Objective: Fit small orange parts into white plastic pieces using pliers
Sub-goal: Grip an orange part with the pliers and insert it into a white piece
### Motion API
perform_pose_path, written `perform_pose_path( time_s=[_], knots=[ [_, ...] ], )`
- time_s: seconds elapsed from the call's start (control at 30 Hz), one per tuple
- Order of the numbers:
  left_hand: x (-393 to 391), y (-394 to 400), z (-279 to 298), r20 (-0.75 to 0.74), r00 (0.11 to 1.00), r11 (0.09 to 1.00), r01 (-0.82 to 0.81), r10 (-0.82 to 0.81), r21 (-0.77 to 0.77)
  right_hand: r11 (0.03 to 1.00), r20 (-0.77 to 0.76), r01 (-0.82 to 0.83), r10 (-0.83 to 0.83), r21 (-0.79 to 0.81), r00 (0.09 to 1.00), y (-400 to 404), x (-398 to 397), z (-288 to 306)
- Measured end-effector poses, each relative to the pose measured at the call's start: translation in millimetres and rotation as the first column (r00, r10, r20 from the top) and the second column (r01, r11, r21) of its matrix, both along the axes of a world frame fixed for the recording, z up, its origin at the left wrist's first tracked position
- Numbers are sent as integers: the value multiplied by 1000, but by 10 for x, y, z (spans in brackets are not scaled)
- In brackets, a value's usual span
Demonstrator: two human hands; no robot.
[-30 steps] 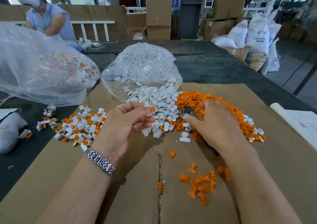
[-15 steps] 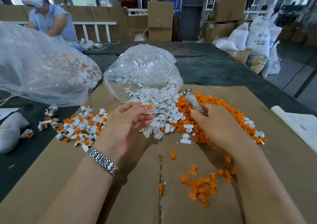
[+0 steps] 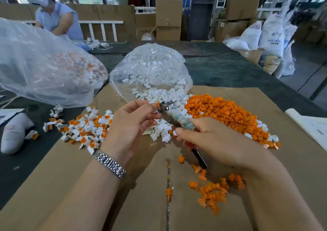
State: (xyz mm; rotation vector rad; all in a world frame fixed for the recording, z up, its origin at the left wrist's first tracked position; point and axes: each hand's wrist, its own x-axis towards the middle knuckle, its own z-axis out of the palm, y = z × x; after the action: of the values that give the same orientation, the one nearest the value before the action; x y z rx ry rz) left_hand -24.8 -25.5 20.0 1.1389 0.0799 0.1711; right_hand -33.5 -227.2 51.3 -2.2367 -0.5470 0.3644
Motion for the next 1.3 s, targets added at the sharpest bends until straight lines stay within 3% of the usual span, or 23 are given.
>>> perform_pose_path(
  time_s=[0.23, 0.63, 0.8, 0.93, 1.0, 1.1, 1.23, 1.3],
  knots=[
    [-5, -29, -14, 4, 999, 996, -41, 41, 75, 1000, 42, -18, 19, -17, 999, 20, 45, -59],
    [-13, -28, -28, -29, 997, 997, -76, 77, 26, 992, 304, 90, -57, -94, 951, 207, 106, -237],
    [-7, -25, -49, -45, 997, 998, -63, 63, 3, 987, 293, 97, -56, -128, 954, 218, 92, -243],
    [4, 58, -59, 6, 991, 984, -132, 132, 118, 995, 140, 94, -92, -12, 986, 137, 77, -161],
    [4, 154, -83, 36, 957, 894, -283, 289, 346, 987, 175, 163, -162, 7, 971, 47, 121, -140],
    [8, 320, -85, 140, 836, 604, -488, 530, 630, 923, 347, 375, -325, -88, 880, -98, 246, -166],
    [43, 440, -89, 217, 763, 197, -411, 609, 890, 766, 426, 580, -443, -278, 789, -251, 388, -258],
    [41, 390, -105, 280, 795, 135, -409, 538, 902, 707, 444, 610, -445, -359, 777, -265, 428, -307]
  ],
)
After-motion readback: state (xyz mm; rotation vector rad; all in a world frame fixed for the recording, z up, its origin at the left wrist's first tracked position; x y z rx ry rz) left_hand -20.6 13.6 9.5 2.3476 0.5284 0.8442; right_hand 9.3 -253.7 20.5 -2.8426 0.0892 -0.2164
